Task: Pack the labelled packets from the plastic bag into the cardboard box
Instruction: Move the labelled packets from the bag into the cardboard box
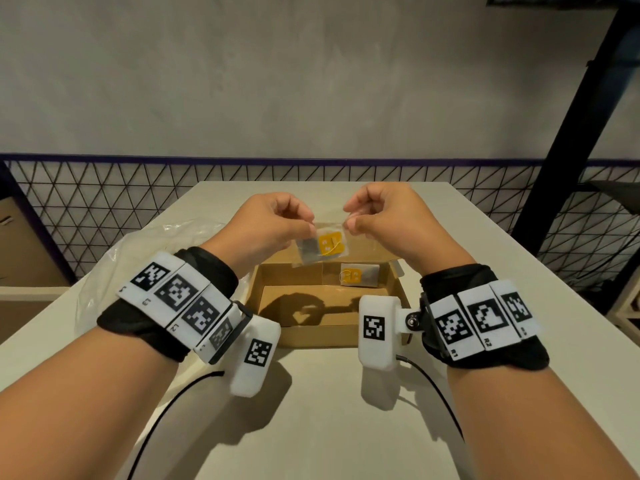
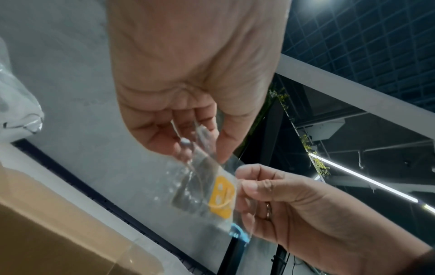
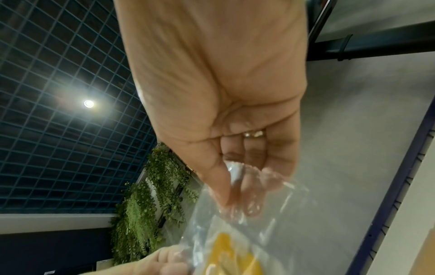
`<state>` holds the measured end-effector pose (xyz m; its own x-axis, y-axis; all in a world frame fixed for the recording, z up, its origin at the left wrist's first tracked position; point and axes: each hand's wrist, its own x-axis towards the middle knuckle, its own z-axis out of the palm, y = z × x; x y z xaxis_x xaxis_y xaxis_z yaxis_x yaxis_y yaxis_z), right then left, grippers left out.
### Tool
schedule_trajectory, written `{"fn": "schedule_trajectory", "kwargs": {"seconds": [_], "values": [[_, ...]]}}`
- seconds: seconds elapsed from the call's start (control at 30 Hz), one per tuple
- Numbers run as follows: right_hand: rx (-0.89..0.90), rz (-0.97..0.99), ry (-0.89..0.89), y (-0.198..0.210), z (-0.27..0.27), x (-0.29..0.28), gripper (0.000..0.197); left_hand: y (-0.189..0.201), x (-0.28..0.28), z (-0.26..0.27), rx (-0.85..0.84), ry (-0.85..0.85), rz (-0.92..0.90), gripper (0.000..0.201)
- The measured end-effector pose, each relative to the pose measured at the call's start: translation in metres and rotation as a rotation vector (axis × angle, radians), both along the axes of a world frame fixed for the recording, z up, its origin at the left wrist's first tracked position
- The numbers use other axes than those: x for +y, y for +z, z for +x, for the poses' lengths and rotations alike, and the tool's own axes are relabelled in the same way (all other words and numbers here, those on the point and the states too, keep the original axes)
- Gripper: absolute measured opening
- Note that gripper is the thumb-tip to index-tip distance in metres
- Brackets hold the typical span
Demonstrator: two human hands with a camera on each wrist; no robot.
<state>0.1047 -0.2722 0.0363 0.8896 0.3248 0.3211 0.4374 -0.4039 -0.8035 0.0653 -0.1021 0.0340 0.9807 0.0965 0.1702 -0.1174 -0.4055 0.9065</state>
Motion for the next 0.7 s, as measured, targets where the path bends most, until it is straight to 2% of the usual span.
{"fn": "schedule_trajectory", "kwargs": {"seconds": [0.1,0.33,0.43,0.6,0.7], "values": [[0.059,-0.101,-0.006,-0.002,0.002,-0.001,0.015,0.004,0.002,0.004,-0.001,0.033,0.177,0.013],[0.168,-0.439,-0.055,-0.004,-0.001,-0.001,0.018,-0.005,0.007,0.025,0.185,0.093,0.601,0.006],[0.207,-0.575,-0.026,-0.005,-0.004,0.002,0.018,-0.014,0.007,0.033,0.196,0.158,0.78,0.011],[0.319,-0.693,-0.001,-0.015,0.001,0.004,0.025,-0.019,0.011,0.043,0.261,0.157,0.943,0.01],[0.32,-0.79,-0.003,-0.017,0.0,0.005,0.03,-0.021,0.013,0.045,0.317,0.106,1.079,0.02]]}}
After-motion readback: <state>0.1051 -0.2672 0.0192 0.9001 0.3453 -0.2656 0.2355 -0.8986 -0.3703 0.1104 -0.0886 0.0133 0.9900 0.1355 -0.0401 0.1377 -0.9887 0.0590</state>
